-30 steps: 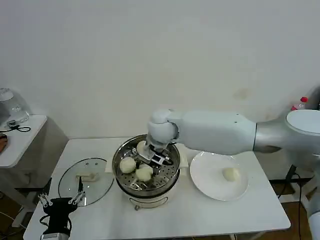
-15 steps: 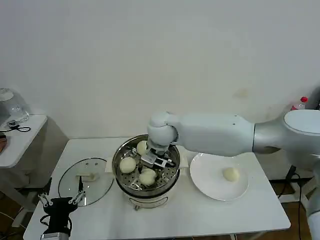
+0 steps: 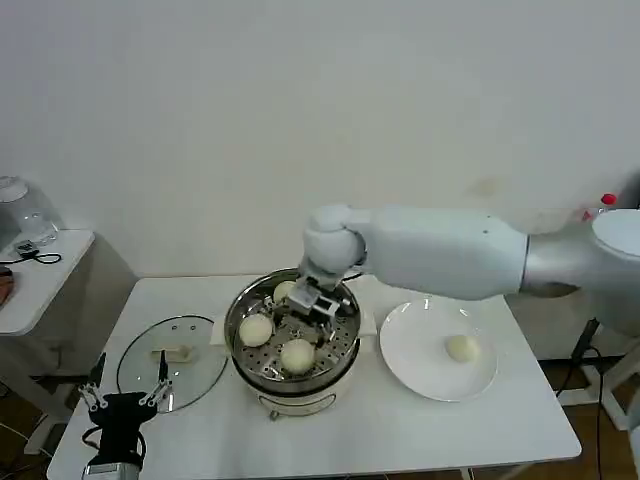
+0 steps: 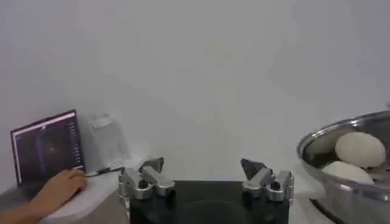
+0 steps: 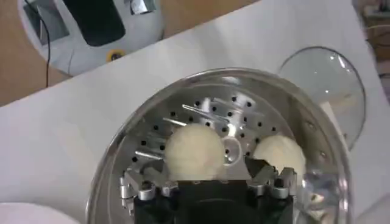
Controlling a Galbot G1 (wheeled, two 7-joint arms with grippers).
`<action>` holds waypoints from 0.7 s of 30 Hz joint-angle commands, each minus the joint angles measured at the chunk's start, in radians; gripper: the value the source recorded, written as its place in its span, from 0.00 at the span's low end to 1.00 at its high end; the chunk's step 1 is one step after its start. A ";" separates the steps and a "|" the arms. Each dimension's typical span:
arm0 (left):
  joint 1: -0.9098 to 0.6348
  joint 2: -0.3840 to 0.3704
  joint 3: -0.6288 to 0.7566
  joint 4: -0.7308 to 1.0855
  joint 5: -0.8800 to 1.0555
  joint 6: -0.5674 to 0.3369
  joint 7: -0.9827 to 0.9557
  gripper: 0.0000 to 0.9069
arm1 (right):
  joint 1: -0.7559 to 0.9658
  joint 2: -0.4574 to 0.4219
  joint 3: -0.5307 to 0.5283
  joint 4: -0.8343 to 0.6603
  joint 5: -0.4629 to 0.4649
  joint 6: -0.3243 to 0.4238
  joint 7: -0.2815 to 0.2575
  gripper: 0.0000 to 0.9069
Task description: Take steamed baozi put them in steamer then cover it.
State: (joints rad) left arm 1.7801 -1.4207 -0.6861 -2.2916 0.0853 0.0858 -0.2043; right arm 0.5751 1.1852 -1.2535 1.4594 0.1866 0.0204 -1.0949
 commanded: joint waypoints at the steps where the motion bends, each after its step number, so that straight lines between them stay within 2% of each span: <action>1: -0.003 0.008 0.004 0.004 -0.001 0.001 0.001 1.00 | 0.046 -0.132 0.060 -0.047 0.123 -0.105 0.007 1.00; 6: -0.006 0.011 0.024 0.001 0.003 0.003 0.002 1.00 | 0.086 -0.282 0.041 -0.079 0.082 -0.142 -0.010 1.00; 9: -0.007 0.017 0.027 0.001 0.005 0.003 0.003 1.00 | 0.097 -0.400 0.009 -0.024 0.023 -0.173 -0.021 1.00; 12: -0.013 0.023 0.027 -0.001 0.004 0.006 0.004 1.00 | 0.067 -0.496 0.007 0.014 -0.032 -0.197 -0.011 1.00; 13: -0.015 0.024 0.027 -0.002 0.005 0.006 0.004 1.00 | 0.033 -0.545 0.024 0.024 -0.073 -0.214 0.007 1.00; 16: -0.013 0.022 0.034 -0.004 0.010 0.006 0.004 1.00 | -0.048 -0.613 0.065 0.022 -0.147 -0.228 0.026 1.00; 21: -0.007 0.018 0.044 -0.001 0.021 0.004 0.004 1.00 | -0.214 -0.673 0.178 0.004 -0.241 -0.235 0.050 1.00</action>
State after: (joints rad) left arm 1.7723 -1.4032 -0.6482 -2.2956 0.1031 0.0910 -0.2006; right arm 0.5212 0.7016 -1.1726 1.4511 0.0811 -0.1668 -1.0712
